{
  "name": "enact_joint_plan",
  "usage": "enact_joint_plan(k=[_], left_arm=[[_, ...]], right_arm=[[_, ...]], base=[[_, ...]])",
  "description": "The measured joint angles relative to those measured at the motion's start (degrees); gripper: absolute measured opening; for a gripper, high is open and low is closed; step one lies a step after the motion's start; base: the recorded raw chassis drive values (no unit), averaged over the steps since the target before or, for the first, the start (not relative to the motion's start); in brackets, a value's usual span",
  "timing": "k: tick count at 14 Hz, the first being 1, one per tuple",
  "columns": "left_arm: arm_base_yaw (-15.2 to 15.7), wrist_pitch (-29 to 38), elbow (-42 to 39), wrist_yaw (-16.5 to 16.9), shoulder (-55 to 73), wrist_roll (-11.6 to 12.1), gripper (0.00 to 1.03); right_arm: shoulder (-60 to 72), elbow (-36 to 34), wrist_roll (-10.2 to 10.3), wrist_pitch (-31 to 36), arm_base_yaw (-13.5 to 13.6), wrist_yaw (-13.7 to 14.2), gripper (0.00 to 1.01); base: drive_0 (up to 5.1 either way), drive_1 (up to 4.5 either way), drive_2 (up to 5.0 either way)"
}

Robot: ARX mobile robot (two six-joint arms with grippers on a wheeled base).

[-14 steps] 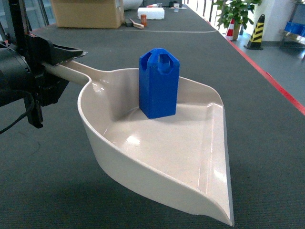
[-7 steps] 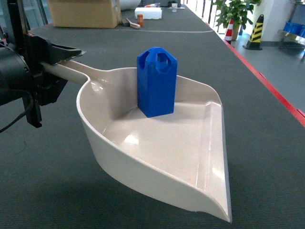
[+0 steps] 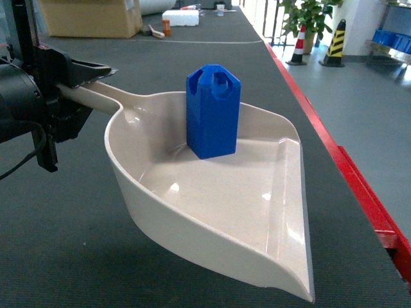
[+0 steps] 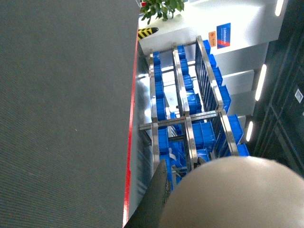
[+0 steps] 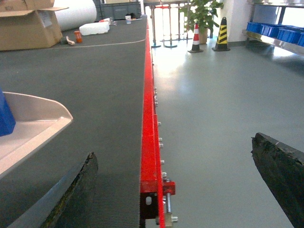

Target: Place part in tray to right shelf

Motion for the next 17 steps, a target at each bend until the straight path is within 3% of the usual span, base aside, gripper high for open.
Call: enact_joint_plan(k=[17], left_arm=[[-0.04,0.22,0.15,0.04,0.22,0.00,0.12]], right_arm=[[0.00,0.00,0.00,-0.13,0.00,0.00,0.98]], base=[[5.0,-2.44,-2.4]])
